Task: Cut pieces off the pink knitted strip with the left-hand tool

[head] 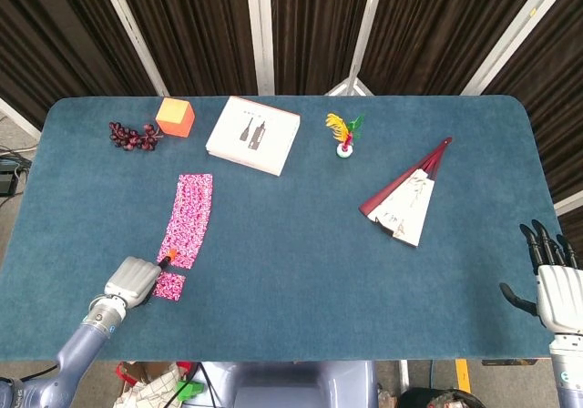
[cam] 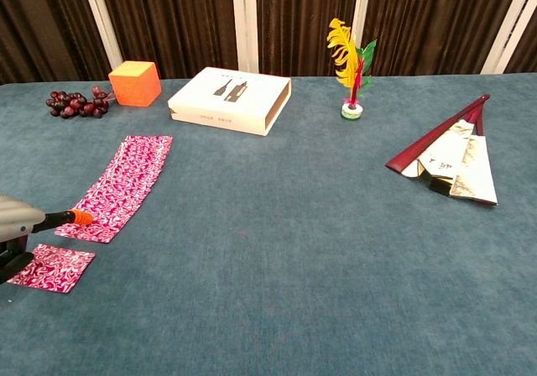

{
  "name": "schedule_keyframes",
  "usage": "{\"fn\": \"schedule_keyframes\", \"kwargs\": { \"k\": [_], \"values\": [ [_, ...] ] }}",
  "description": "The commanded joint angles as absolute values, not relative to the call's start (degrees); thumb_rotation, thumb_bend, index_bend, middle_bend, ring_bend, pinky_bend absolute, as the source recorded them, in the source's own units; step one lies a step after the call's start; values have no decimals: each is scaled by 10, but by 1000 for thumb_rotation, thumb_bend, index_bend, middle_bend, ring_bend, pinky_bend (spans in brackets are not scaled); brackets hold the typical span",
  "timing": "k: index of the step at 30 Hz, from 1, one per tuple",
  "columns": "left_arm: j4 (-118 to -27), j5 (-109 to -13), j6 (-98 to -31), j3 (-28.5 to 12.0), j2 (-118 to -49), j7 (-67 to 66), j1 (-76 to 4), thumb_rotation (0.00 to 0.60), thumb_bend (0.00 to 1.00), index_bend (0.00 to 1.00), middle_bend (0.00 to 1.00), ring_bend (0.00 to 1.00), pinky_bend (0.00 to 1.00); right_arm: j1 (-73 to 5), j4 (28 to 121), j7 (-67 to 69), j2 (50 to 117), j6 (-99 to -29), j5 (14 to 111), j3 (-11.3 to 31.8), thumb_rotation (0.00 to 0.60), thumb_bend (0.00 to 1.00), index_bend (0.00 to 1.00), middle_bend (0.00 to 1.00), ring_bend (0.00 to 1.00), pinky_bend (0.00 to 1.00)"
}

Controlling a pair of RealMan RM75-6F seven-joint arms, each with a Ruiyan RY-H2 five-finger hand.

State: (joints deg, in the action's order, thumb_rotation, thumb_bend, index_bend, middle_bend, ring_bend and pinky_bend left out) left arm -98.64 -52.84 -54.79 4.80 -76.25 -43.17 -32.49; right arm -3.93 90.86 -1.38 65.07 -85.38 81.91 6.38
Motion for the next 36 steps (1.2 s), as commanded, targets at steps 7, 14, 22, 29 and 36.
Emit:
{"fn": "schedule_keyframes", "kwargs": {
  "k": [7,14,22,29,36],
  "values": [
    [-986,-510,-560,61,-758,-442,-323,600,891,53,889,777,754,-39,908,-16,652,-855,819,64,600,236,65,40,184,90],
    [-961,-490,-559,71,-758,-439,-318,600,891,53,890,777,754,-39,907,-15,652,-856,818,65,600,235,65,40,184,90],
    [-950,-489,-568,82,-738,-420,-305,600,891,53,890,777,754,-39,911,-14,652,-857,822,64,600,236,65,40,184,90],
    [-945,-501,-579,95,-714,-405,-291,600,891,53,890,777,754,-38,912,-15,652,-859,822,64,600,235,64,40,184,89],
    [-951,-536,-593,84,-688,-347,-276,600,830,53,883,771,754,-39,913,-18,654,-858,822,63,600,236,65,40,184,90]
  ]
}}
